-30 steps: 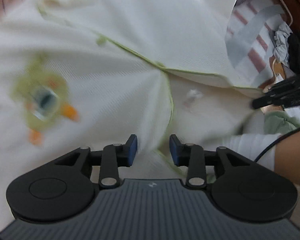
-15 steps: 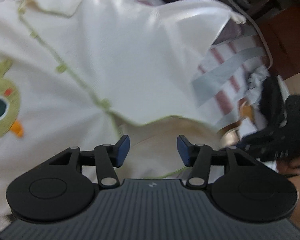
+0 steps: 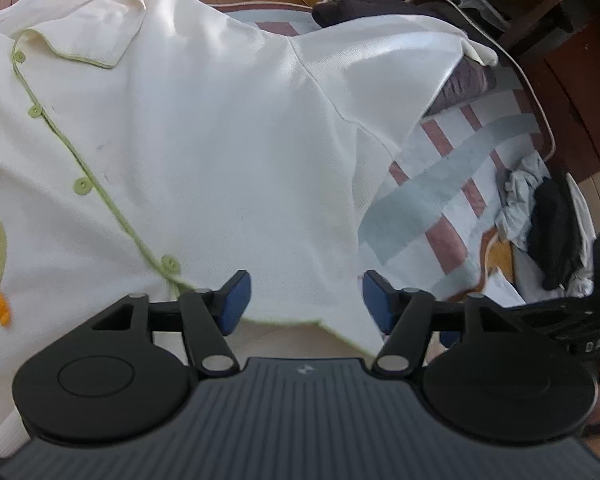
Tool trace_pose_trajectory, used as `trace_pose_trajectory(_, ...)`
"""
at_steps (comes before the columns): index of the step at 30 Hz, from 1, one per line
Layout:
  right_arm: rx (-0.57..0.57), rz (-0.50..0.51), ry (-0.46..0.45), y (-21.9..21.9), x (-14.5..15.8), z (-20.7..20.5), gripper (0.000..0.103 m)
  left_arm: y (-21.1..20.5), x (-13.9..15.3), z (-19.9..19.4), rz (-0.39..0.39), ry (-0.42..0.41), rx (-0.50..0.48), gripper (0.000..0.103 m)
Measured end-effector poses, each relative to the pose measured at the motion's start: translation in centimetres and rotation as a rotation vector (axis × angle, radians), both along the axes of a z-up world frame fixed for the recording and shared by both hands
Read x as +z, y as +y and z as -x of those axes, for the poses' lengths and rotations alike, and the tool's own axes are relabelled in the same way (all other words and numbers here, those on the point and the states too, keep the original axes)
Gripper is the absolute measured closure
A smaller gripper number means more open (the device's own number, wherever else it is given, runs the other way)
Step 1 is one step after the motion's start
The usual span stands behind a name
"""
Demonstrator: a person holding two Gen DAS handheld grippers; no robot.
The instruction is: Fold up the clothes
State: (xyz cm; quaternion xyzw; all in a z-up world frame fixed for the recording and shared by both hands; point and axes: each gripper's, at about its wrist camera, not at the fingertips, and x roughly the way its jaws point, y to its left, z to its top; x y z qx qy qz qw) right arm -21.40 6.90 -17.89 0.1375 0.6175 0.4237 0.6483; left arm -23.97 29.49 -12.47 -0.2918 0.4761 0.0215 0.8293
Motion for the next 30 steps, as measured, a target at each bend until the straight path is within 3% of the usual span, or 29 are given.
trace_pose_trajectory(2,-0.026,0.01,0.0,-0.2,-0.2,-0.5,0.063,-0.2,-0.7,-0.6,-0.033,0.017,0.011,0.035)
trace_pose_trajectory(3,-0.027,0.009,0.002,-0.2,-0.3,-0.7,0.063,-0.3,-1.1,-0.9,-0.059,0.042,0.006,0.041)
trace_pose_trajectory(4,-0.026,0.008,-0.001,-0.2,-0.2,-0.7,0.063,-0.5,-1.4,-1.1,-0.098,0.079,0.017,0.048)
trace_pose_trajectory(5,-0.023,0.009,-0.009,-0.3,-0.1,-0.7,0.063,-0.5,-1.8,-1.2,-0.141,0.12,0.031,0.066)
trace_pose_trajectory(6,-0.021,0.009,-0.017,-0.3,0.0,-0.7,0.063,-0.6,-2.2,-1.1,-0.181,0.16,0.042,0.075)
trace_pose_trajectory(9,-0.028,0.028,-0.046,-0.7,0.1,-0.9,0.06,-0.4,-2.9,-0.3,-0.255,0.222,0.077,0.088)
trace_pose_trajectory(13,-0.058,0.106,-0.118,-1.2,-0.5,-1.7,0.056,0.6,-2.1,1.4,-0.273,0.209,0.148,0.09)
trace_pose_trajectory(16,-0.099,0.223,-0.223,-1.3,-1.1,-2.5,0.056,1.2,-0.2,2.2,-0.222,0.117,0.175,0.089)
trace_pose_trajectory(19,-0.125,0.286,-0.269,-1.4,-1.2,-2.8,0.056,1.3,1.5,2.2,-0.187,0.039,0.191,0.081)
trace_pose_trajectory(24,-0.116,0.229,-0.268,-0.7,-1.2,-2.8,0.055,-0.1,2.4,1.5,-0.266,0.001,0.146,0.081)
trace_pose_trajectory(28,-0.097,0.229,-0.26,1.0,-2.0,-2.9,0.055,0.4,1.8,1.9,-0.222,-0.008,0.139,0.081)
trace_pose_trajectory(30,-0.099,0.204,-0.278,1.2,-2.1,-3.0,0.055,1.1,1.2,2.0,-0.196,-0.003,0.144,0.074)
